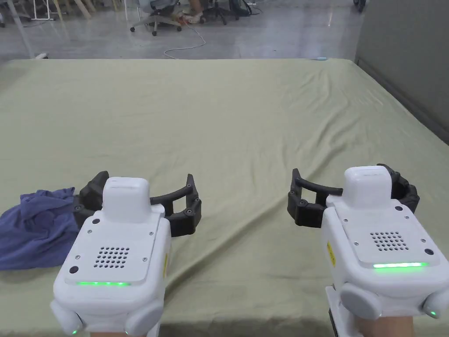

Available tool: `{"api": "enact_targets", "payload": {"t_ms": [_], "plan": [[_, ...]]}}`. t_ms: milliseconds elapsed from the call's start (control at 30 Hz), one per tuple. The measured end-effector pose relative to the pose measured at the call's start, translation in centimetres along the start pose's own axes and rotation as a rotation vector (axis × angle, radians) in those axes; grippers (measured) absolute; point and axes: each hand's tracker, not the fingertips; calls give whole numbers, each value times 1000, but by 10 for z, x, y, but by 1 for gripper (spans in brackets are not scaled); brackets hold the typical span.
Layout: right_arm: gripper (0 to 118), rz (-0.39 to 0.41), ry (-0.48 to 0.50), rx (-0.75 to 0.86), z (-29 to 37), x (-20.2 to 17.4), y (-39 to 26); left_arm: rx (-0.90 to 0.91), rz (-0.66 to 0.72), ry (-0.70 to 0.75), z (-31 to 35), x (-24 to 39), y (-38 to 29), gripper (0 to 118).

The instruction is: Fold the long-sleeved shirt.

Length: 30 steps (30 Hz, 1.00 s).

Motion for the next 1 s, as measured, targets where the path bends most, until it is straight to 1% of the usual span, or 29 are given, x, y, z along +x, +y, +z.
{"api": "enact_targets", "payload": {"t_ms": [233,500,567,767,900,1000], "plan": [[118,-7,7,-16,-1,0,-3,-2,-15,-9,0,2,0,118],[118,-5,6,-10,-3,0,-4,-4,-22,30,-1,3,0,118],[118,-12,-16,-6,-3,0,-5,-4,-22,29,-1,2,0,118],[118,-33,-10,-32,-3,5,-5,-11,-18,4,0,3,-2,118],[118,-9,-14,-24,-2,3,-6,-11,-26,2,0,4,-2,118],[118,-9,-7,-36,-4,3,-6,-10,-17,-2,-1,4,-2,118]]}}
